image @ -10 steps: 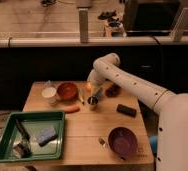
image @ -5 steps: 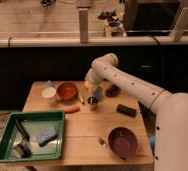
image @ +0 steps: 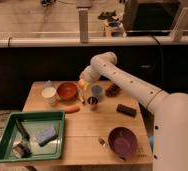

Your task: Place apple in paper cup

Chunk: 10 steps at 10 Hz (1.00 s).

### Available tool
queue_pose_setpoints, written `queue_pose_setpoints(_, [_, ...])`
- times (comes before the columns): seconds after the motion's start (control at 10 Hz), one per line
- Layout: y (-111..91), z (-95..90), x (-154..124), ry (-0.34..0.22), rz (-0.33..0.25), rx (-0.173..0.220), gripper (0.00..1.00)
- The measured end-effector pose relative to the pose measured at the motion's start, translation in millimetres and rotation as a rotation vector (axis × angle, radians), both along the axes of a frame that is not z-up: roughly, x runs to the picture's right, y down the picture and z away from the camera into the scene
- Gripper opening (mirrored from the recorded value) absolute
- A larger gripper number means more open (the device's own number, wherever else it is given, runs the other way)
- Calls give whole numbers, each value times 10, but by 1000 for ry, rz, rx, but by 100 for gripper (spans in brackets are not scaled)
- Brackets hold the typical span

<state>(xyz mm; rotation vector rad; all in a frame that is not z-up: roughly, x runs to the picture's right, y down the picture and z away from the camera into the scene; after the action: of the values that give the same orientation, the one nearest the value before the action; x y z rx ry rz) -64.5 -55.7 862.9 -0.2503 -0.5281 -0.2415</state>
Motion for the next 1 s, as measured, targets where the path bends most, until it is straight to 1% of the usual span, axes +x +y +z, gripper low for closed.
queue_pose_setpoints(0.1, [-23,-44,-99,-29,-9,0,0])
queue_pose_setpoints(0.3, [-71,-143,-190,-52,-29,8,0])
queue_pose_setpoints(0.4, [-96,-223,-252,-75,-38,12,0])
queue_pose_setpoints(0.6, [-79,-344,-430,-119,-64,17,0])
queue_pose_setpoints(0.8, [-30,-451,-809,-165,-121,32,0])
queue_pose_setpoints(1.0, [-7,-491,-1136,-206,-170,37,0])
